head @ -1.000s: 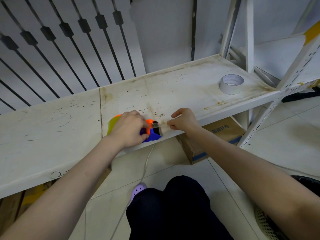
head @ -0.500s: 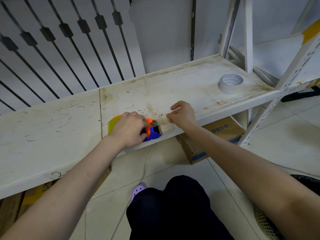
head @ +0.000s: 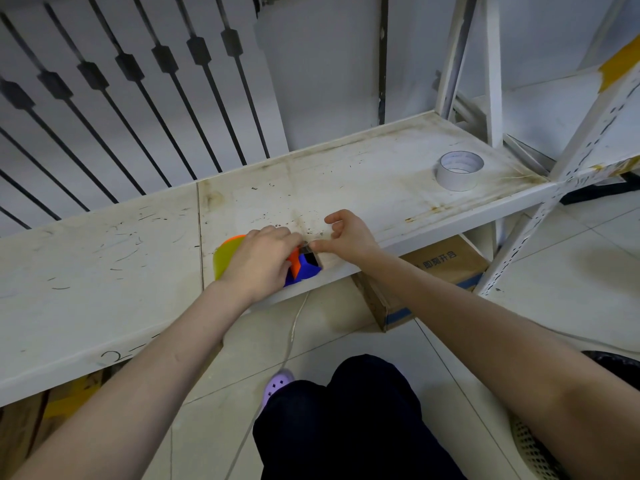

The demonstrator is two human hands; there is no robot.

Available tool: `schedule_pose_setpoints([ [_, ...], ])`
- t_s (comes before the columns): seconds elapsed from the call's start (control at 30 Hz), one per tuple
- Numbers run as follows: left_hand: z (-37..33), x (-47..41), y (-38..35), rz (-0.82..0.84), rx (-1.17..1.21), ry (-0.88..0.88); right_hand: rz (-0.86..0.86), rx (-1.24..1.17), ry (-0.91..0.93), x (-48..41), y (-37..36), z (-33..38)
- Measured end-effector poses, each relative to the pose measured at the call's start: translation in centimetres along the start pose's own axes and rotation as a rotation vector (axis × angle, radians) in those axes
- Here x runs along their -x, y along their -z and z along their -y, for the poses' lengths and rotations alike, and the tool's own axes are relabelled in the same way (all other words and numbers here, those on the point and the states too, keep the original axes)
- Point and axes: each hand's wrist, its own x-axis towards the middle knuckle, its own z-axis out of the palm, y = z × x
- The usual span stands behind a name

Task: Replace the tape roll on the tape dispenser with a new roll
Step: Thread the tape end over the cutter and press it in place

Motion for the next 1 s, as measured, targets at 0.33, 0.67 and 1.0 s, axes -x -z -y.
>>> schedule_pose_setpoints([
  [0.33,0.5,-0.2,-0.1,0.061,-0.048,-0.014,-0.016,0.028,-0.019,-0.7,-0.4,0.5],
  [0.67,0.1,-1.3,-0.1,0.099,-0.101,0.067,-0.063,0.012,-0.038,-0.9,-0.8,1.1],
  [1.0,0.4,-2.9,-0.3,0.135,0.004,0.174,-0.081,0.095,-0.062,-2.1,-1.2,2.1],
])
